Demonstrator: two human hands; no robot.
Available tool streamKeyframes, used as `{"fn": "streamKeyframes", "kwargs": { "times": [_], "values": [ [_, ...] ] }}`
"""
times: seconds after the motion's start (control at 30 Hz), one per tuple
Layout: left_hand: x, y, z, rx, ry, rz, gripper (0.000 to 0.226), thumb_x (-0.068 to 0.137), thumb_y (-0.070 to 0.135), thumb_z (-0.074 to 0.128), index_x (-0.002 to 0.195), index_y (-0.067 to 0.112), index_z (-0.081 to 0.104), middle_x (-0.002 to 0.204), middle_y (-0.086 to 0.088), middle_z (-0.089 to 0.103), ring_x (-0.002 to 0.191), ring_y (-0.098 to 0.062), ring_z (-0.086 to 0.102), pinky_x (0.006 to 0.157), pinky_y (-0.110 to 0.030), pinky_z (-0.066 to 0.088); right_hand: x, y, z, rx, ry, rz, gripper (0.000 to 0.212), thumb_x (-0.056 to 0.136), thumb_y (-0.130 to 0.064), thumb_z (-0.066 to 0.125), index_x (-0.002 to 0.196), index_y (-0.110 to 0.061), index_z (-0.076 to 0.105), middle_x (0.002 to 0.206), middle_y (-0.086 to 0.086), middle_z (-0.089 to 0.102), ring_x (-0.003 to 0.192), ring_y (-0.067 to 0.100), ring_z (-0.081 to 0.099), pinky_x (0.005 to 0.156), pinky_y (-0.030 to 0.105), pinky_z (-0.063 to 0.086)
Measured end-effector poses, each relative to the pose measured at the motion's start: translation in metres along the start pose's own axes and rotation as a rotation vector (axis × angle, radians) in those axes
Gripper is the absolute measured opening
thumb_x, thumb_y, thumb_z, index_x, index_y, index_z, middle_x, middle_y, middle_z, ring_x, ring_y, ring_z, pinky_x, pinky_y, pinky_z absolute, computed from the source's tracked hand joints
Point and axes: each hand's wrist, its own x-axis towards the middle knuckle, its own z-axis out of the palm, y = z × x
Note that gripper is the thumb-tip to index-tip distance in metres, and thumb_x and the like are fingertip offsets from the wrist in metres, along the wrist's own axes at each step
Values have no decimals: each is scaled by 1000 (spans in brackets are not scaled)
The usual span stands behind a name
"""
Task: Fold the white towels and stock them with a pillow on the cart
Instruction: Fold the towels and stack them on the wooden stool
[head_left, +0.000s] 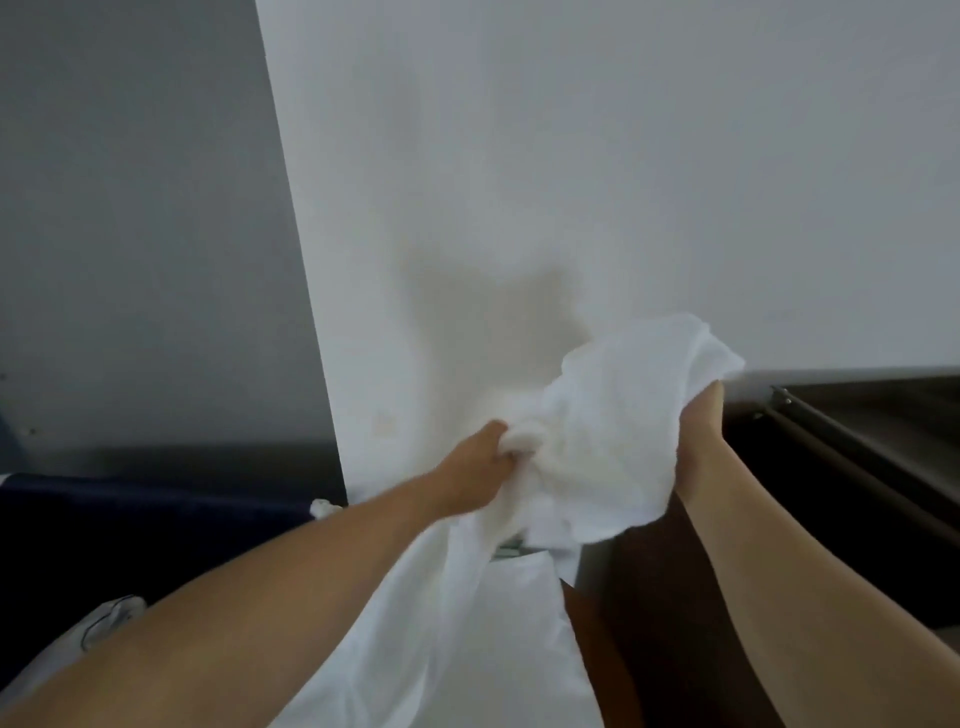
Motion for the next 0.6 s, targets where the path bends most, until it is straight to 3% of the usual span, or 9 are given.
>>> {"fn": "streamKeyframes", "kwargs": {
  "times": [0.07, 0.1, 0.17, 0.23, 0.27, 0.33, 0.43, 0.5, 0.6],
  "values": [
    [-4, -23, 28, 103, -278, -67, 52, 100, 27, 51, 148, 16, 34, 150, -8, 43, 132, -25, 44, 104, -28, 34, -1, 6, 2, 76, -59, 72, 36, 108, -35, 24, 108, -21, 56, 89, -2, 60, 82, 18, 58, 83, 27, 44],
    [-8, -30, 38, 113, -398, -66, 58, 99, 29, 52, 152, 20, 30, 153, -5, 39, 136, -23, 41, 107, -26, 30, 0, 8, 3, 72, -82, 95, 35, 107, -37, 25, 91, -24, 53, 75, -4, 54, 69, 15, 52, 70, 26, 45],
    [-20, -28, 43, 69, -522, -54, 65, 94, 34, 60, 152, 23, 32, 153, 1, 40, 138, -19, 39, 105, -19, 28, 5, 11, 2, 47, -89, 87, 37, 107, -35, 27, 74, -24, 42, 60, -6, 47, 57, 12, 44, 54, 23, 40],
    [-22, -24, 34, -229, -506, -42, 57, 83, 29, 75, 135, 25, 53, 134, 10, 59, 126, -12, 53, 102, -24, 41, 7, 13, 2, 5, -120, 92, 38, 107, -29, 29, 70, -22, 38, 50, -8, 44, 50, 9, 42, 48, 20, 38],
    [-22, -20, 26, -427, -499, -51, 50, 79, 21, 78, 125, 28, 58, 120, 16, 67, 114, -6, 61, 91, -23, 49, 9, 14, 3, -13, -155, 86, 39, 106, -27, 30, 68, -22, 36, 47, -9, 42, 46, 8, 41, 47, 20, 38],
    [-21, -13, 6, -785, -530, -78, 48, 75, 21, 79, 119, 24, 61, 109, 11, 72, 101, -6, 67, 78, -25, 55, 10, 19, 7, -45, -209, 83, 39, 105, -27, 35, 66, -22, 36, 48, -7, 42, 44, 9, 41, 49, 23, 36],
    [-14, -9, -8, -998, -435, -166, 54, 82, 39, 68, 129, 16, 58, 119, -5, 70, 111, -25, 65, 90, -42, 56, 9, 31, 17, -83, -297, 194, 30, 97, -32, 49, 69, -21, 52, 61, -2, 52, 54, 15, 51, 55, 25, 43],
    [-10, -10, -11, -941, -203, -261, 44, 91, 37, 65, 126, 12, 59, 117, -8, 70, 108, -27, 66, 95, -45, 54, 9, 42, 21, -132, -324, 243, 27, 96, -34, 51, 77, -19, 63, 68, 0, 66, 59, 17, 62, 59, 27, 51],
    [-6, -22, -23, -676, 8, -358, 32, 94, 32, 61, 114, 7, 63, 115, -16, 67, 102, -32, 65, 86, -44, 55, 0, 57, 23, -293, -248, 286, 29, 95, -39, 56, 105, -16, 71, 101, 7, 76, 95, 29, 69, 91, 45, 54]
  ]
}}
